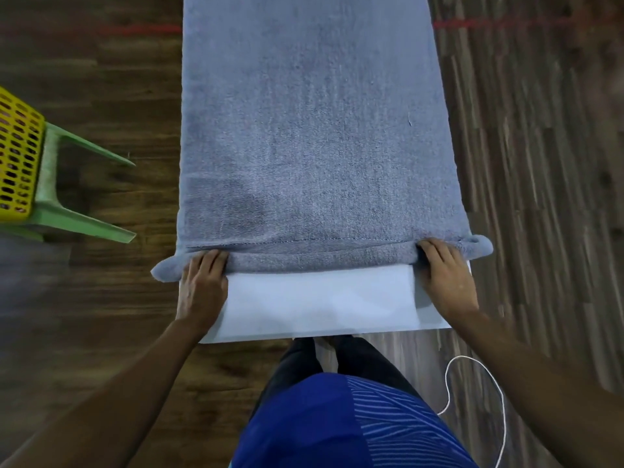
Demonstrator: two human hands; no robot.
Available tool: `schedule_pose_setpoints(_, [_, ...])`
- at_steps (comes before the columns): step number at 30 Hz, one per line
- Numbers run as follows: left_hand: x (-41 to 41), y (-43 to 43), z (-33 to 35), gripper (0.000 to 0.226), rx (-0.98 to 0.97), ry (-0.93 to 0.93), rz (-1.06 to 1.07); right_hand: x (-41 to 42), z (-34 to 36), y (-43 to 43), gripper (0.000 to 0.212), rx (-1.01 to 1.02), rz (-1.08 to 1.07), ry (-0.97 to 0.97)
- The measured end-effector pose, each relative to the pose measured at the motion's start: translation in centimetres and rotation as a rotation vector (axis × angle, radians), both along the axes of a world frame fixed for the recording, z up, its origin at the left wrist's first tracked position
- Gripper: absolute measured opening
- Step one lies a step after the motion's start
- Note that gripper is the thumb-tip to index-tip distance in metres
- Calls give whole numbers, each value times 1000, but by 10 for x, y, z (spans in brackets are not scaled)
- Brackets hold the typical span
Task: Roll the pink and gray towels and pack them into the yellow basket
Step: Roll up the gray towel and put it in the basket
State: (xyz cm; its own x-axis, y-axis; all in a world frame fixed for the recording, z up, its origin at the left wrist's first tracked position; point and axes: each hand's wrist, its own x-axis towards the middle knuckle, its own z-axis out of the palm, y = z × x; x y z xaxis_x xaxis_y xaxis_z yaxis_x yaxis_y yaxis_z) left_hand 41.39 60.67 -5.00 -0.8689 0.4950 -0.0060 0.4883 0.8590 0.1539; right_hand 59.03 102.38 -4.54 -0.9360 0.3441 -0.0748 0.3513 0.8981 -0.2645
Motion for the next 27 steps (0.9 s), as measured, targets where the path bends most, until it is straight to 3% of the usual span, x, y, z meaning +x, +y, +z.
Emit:
schedule_pose_setpoints(2, [-11, 2, 4, 32, 12, -1, 1, -9, 5, 6, 29, -8, -9, 5])
schedule_pose_setpoints(9, [-15, 3, 16, 32, -40, -126, 12, -28, 14, 21, 32, 13, -84, -246])
schedule_pose_setpoints(13, [-29, 7, 17, 10, -8, -32, 108, -38, 11, 24, 19, 115, -117, -90])
schedule_pose_setpoints(17, [-22, 8, 10, 23, 89, -53, 59, -29, 5, 14, 33, 28, 48, 14])
schedule_pose_setpoints(21, [-14, 1, 3, 42, -6, -111, 6, -15, 1, 3, 42, 18, 54, -42])
schedule_pose_setpoints(27, [-24, -3, 8, 47, -84, -164, -92, -33, 11, 9, 27, 0, -23, -62])
